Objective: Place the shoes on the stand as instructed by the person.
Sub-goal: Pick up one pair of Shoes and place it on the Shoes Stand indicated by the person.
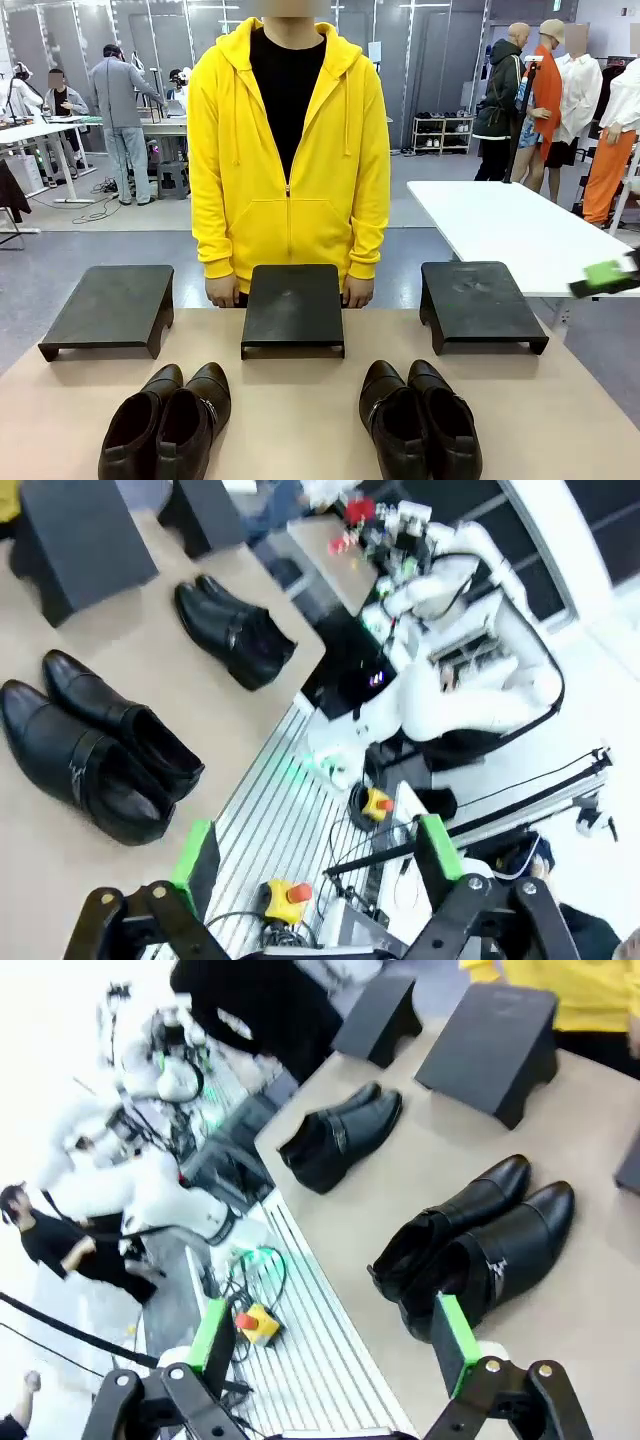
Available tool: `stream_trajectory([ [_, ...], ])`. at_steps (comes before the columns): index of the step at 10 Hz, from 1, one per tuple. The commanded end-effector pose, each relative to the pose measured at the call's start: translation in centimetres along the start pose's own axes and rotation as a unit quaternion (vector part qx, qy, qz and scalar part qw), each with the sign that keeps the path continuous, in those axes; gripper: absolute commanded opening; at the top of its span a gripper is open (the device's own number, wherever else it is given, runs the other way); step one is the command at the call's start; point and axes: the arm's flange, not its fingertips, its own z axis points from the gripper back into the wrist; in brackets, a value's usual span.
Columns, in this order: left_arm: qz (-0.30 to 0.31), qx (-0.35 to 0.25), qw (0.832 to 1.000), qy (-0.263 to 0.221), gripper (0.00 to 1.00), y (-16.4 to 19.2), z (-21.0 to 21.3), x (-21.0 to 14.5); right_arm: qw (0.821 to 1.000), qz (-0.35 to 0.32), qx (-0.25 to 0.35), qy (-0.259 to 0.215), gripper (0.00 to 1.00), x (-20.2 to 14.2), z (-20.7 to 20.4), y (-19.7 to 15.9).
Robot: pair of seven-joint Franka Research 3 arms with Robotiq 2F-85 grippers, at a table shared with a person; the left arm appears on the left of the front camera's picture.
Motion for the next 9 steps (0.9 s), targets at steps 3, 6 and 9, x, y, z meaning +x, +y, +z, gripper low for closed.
stream_trajectory([
  [3,0.032,-0.012,0.992,-0.118,1.0,0.6,7.7,-6.3,0.994,-0.029,-0.007,-0.102,1.0,-4.7,6.8,-0.6],
  [6,0.053,-0.002,0.985,-0.165,1.0,0.8,9.3,-8.2,0.99,-0.054,-0.02,-0.13,1.0,-6.8,9.1,-1.1],
  [9,0.058,0.03,0.98,-0.188,1.0,-0.2,10.0,-8.1,0.986,-0.066,-0.04,-0.148,1.0,-7.3,9.8,-0.8],
])
